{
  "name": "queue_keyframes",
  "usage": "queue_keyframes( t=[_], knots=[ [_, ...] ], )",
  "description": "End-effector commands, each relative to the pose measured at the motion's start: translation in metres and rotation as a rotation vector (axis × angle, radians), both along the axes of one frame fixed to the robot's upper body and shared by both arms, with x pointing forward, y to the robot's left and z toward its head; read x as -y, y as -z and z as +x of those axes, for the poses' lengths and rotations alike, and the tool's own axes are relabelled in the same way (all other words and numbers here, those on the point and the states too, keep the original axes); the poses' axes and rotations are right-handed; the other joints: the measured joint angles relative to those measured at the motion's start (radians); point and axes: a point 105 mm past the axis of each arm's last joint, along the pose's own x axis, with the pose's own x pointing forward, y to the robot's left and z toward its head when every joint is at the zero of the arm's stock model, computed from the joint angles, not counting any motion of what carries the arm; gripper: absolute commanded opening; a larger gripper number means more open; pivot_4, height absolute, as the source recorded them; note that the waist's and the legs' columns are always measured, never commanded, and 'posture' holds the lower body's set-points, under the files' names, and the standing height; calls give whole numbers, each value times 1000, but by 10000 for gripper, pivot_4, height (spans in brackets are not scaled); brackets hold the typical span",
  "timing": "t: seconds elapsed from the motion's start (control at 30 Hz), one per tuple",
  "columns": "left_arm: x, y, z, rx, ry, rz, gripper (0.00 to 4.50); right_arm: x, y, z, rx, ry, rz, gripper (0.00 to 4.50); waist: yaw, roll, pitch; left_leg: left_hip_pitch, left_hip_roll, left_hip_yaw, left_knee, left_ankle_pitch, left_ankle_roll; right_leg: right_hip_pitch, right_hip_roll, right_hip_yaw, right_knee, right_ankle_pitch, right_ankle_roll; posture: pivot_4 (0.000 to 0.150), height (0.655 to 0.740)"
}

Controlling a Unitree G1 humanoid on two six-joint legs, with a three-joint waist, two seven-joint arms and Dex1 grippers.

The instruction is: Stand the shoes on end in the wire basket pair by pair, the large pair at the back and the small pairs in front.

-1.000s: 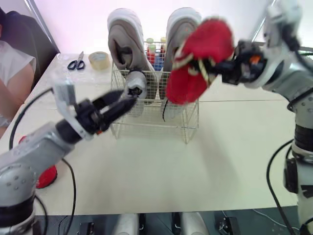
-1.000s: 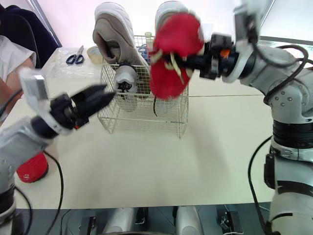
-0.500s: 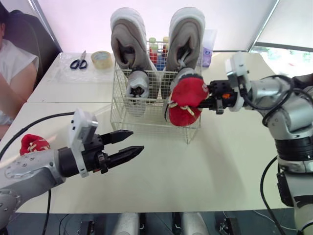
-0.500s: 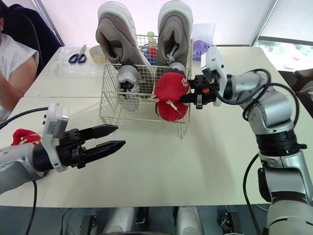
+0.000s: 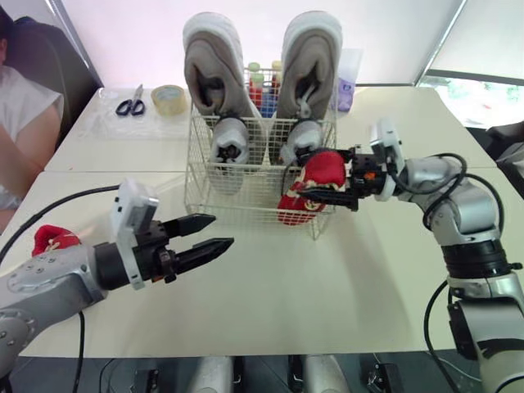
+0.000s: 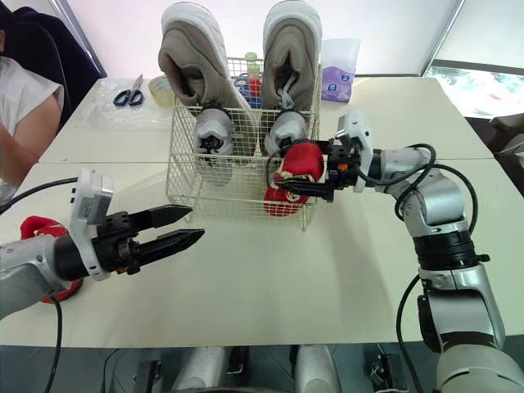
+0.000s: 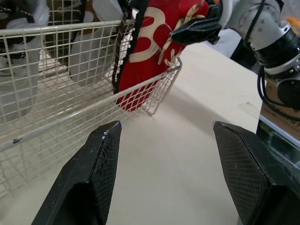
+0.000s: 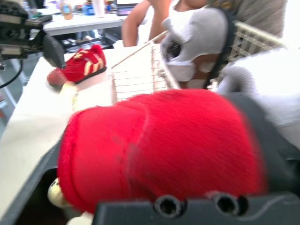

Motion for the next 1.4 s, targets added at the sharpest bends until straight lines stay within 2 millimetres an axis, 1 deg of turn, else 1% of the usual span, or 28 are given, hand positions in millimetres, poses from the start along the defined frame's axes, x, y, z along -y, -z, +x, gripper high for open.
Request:
queue_keyframes(
  t=[0.03, 0.13, 0.23, 0.33, 0.4, 0.43, 0.5, 0.53, 0.57, 0.6, 0.63, 0.67, 0.7, 0.73, 0.77, 0.8, 0.83, 0.87, 0.9, 0.97, 1.0, 1.1, 1.17, 1.23, 1.33, 1.37, 1.4],
  knots=[
    [-3, -7, -1, 32, 1, 2, 32117, 1, -32, -23, 69, -30, 28, 44600, 0, 0, 0, 0, 0, 0, 0, 0, 0, 0, 0, 0, 0, 0, 0, 1500, 7400],
    [-5, -5, 0, 24, 0, 10, 32117, 1, -46, -39, 81, -46, -2, 44600, -1, 0, 0, 0, 0, 0, -1, -1, -1, -1, -1, 0, 0, 0, 0, 1500, 7400],
    [-11, -6, 5, 32, -23, 34, 32117, 11, -63, -43, 139, -2, -54, 44600, -1, 0, 0, 0, 0, 0, -2, -1, -2, -1, -1, 0, 0, 0, 0, 1500, 7400],
    [-22, -14, 11, 61, -76, 51, 32117, 23, -93, -44, 214, 37, -29, 44600, -1, 0, 0, 0, -1, 1, -2, -1, -2, -2, -2, 0, 0, 0, 0, 1500, 7400],
    [-31, -19, 17, 76, -134, 71, 32117, 26, -114, -45, 254, 34, 39, 44600, -2, 0, 0, 0, -1, 1, -3, -1, -2, -3, -1, 0, 0, 0, 0, 1500, 7400],
    [-39, -29, 21, 89, -166, 35, 32117, 25, -125, -47, 265, 9, 86, 44600, -3, 0, 0, 0, -1, 1, -3, -1, -2, -3, -1, 0, -1, 0, 0, 1500, 7400],
    [-61, -52, 29, 103, -243, -76, 37240, 16, -137, -55, 264, -83, 139, 45000, -5, 0, 0, 0, -1, 2, -5, 0, -2, -3, -1, 1, -1, 0, 0, 1500, 7400],
    [-73, -60, 31, 119, -290, -89, 40280, 8, -137, -61, 252, -146, 143, 45000, -6, 0, 0, 0, -1, 2, -7, 2, -2, -4, -1, 1, -1, 0, 0, 1500, 7400],
    [-82, -66, 32, 133, -329, -81, 44739, 1, -136, -66, 241, -194, 144, 45000, -10, 0, 0, 0, 0, 2, -8, 2, -3, -5, -1, 1, 0, 0, -1, 1500, 7400],
    [-97, -69, 33, 149, -403, -34, 44739, -11, -132, -74, 210, -271, 139, 45000, -12, -1, 0, 0, 0, 2, -9, 3, -3, -5, 0, 1, 0, -1, -1, 1500, 7400],
    [-118, -72, 36, 165, -534, 37, 44739, -25, -119, -85, 163, -367, 100, 45000, -16, -1, 0, 0, 0, 2, -10, 3, -3, -5, 0, 1, 0, -1, -1, 1500, 7400],
    [-136, -74, 37, 167, -640, 90, 44739, -34, -105, -94, 121, -441, 49, 45000, -22, 0, 0, 0, 0, 2, -11, 3, -3, -6, 0, 1, 0, -1, -1, 1500, 7400],
    [-152, -76, 36, 164, -730, 123, 44739, -41, -89, -103, 80, -508, -9, 45000, -23, 0, 0, 0, 0, 2, -12, 3, -3, -6, -1, 0, 1, 0, 0, 1500, 7400],
    [-167, -77, 33, 162, -806, 145, 44739, -43, -71, -110, 44, -560, -84, 45000, -24, -1, 0, 0, 0, 2, -12, 3, -3, -6, -1, 0, 1, 0, 0, 1500, 7400],
    [-180, -73, 30, 123, -881, 192, 44739, -41, -54, -113, 27, -589, -161, 45000, -24, -1, -1, 0, 0, 2, -13, 3, -3, -6, -1, 0, 1, 1, 2, 1500, 7400],
    [-195, -63, 26, 51, -957, 259, 44739, -39, -38, -114, 23, -604, -239, 45000, -23, -1, 0, 0, 0, 2, -13, 3, -2, -6, -1, -1, 1, 1, 3, 1500, 7400],
    [-211, -51, 21, -26, -1037, 316, 44739, -36, -25, -111, 38, -600, -310, 45000, -23, -1, 0, 0, -1, 3, -13, 2, -2, -6, -1, -1, 0, 1, 3, 1500, 7400],
    [-225, -42, 14, -91, -1120, 363, 44739, -34, -16, -107, 57, -597, -355, 45000, -23, -1, 0, 0, -1, 3, -13, 2, -1, -6, -2, -1, 0, 1, 3, 1500, 7400],
    [-239, -34, 6, -149, -1201, 382, 44739, -34, -14, -105, 55, -601, -364, 45000, -24, -1, 0, 0, -2, 5, -12, 2, 0, -6, -2, -2, 0, 0, 3, 1500, 7400],
    [-263, -25, -14, -237, -1379, 363, 44739, -36, -15, -103, 58, -617, -358, 45000, -25, -2, 0, 1, -2, 7, -11, 1, 0, -6, -2, 0, 0, -1, 2, 1500, 7400],
    [-270, -21, -23, -261, -1447, 355, 44739, -38, -16, -101, 63, -622, -351, 45000, -26, -2, 0, 1, -2, 7, -11, 2, -1, -6, -2, 0, 1, -1, 2, 1500, 7400],
    [-274, -6, -40, -315, -1542, 305, 44739, -42, -20, -96, 67, -631, -334, 45000, -25, -4, -1, 2, -1, 6, -11, 2, -6, -6, -2, 1, 2, 1, 4, 1500, 7400],
    [-275, 8, -50, -344, -1587, 275, 44739, -43, -21, -92, 68, -641, -342, 45000, -24, -6, -2, 2, 0, 4, -11, 2, -8, -7, -2, 1, 3, 1, 4, 1500, 7400],
    [-269, 23, -56, -371, -1584, 274, 44739, -43, -21, -91, 65, -657, -354, 45000, -23, -7, -2, 2, -1, 4, -11, 2, -9, -7, -3, 1, 3, 1, 3, 1500, 7400],
    [-256, 39, -53, -388, -1535, 233, 44739, -45, -20, -88, 65, -666, -362, 45000, -22, -10, -4, 2, -1, 3, -11, 2, -9, -7, -5, 1, 3, 0, -1, 1500, 7400],
    [-251, 36, -48, -327, -1518, 240, 44739, -45, -19, -87, 66, -664, -366, 45000, -22, -11, -5, 2, -1, 3, -11, 2, -9, -7, -5, 1, 3, 0, -2, 1500, 7400],
    [-247, 41, -47, -331, -1509, 217, 44739, -45, -19, -87, 67, -662, -368, 45000, -22, -12, -6, 2, -1, 3, -11, 2, -9, -7, -5, 1, 3, 0, -3, 1500, 7400]
  ],
)
